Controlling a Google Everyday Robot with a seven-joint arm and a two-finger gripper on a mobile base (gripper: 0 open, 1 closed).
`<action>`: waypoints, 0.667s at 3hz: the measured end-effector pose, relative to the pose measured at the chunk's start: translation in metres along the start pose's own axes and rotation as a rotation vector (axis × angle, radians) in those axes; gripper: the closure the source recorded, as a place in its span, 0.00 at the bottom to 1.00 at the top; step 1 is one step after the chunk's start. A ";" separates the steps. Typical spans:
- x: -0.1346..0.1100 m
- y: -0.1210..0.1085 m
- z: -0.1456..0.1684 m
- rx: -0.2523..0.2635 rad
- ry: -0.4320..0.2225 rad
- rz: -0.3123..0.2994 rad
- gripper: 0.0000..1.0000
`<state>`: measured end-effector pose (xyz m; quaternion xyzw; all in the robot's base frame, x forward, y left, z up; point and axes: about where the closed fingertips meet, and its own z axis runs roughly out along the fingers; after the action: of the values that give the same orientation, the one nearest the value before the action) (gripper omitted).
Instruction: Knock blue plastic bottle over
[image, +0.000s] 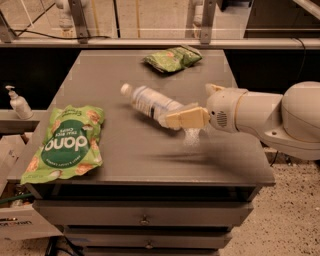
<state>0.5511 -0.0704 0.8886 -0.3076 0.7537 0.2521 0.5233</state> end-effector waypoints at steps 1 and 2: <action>-0.001 -0.003 -0.001 0.004 0.005 0.005 0.00; -0.001 -0.003 -0.001 0.003 0.005 0.006 0.00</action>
Offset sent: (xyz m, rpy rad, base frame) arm -0.0131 -0.0455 -0.0071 0.0270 0.0301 -0.0680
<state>0.5531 -0.0725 0.8898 -0.3053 0.7564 0.2514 0.5211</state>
